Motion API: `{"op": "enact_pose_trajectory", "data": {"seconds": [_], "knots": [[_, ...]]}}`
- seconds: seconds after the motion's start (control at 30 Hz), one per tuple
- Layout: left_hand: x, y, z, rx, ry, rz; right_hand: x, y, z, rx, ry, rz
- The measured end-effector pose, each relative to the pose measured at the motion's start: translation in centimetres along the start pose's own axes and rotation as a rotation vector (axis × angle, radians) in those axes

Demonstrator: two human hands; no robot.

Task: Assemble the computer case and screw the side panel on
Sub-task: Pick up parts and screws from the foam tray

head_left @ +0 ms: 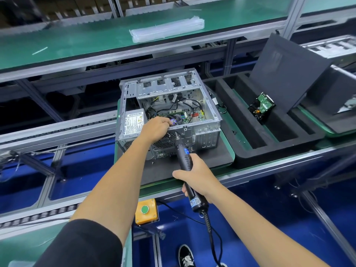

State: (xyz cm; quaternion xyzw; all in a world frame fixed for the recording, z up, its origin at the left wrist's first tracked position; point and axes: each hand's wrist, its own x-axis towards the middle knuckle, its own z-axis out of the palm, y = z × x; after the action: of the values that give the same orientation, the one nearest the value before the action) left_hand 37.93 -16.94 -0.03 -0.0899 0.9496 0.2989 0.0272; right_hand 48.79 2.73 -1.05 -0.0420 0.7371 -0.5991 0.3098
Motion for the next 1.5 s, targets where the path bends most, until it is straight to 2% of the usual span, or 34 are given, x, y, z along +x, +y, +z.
{"op": "enact_pose_trajectory", "data": {"seconds": [0.37, 0.77, 1.27, 1.5], "knots": [[0.2, -0.2, 0.3, 0.052, 0.015, 0.035, -0.7, -1.3, 0.2, 0.119, -0.020, 0.065], [0.1, -0.2, 0.4, 0.032, 0.029, 0.073, -0.6, -2.2, 1.6, -0.329, 0.140, 0.054], [0.0, 0.2, -0.1, 0.000, 0.009, 0.040, -1.2, -2.9, 0.6, -0.169, 0.080, 0.096], [1.4, 3.5, -1.3, -0.211, 0.174, 0.093, 0.4, -6.4, -2.8, -0.018, 0.065, -0.036]]}}
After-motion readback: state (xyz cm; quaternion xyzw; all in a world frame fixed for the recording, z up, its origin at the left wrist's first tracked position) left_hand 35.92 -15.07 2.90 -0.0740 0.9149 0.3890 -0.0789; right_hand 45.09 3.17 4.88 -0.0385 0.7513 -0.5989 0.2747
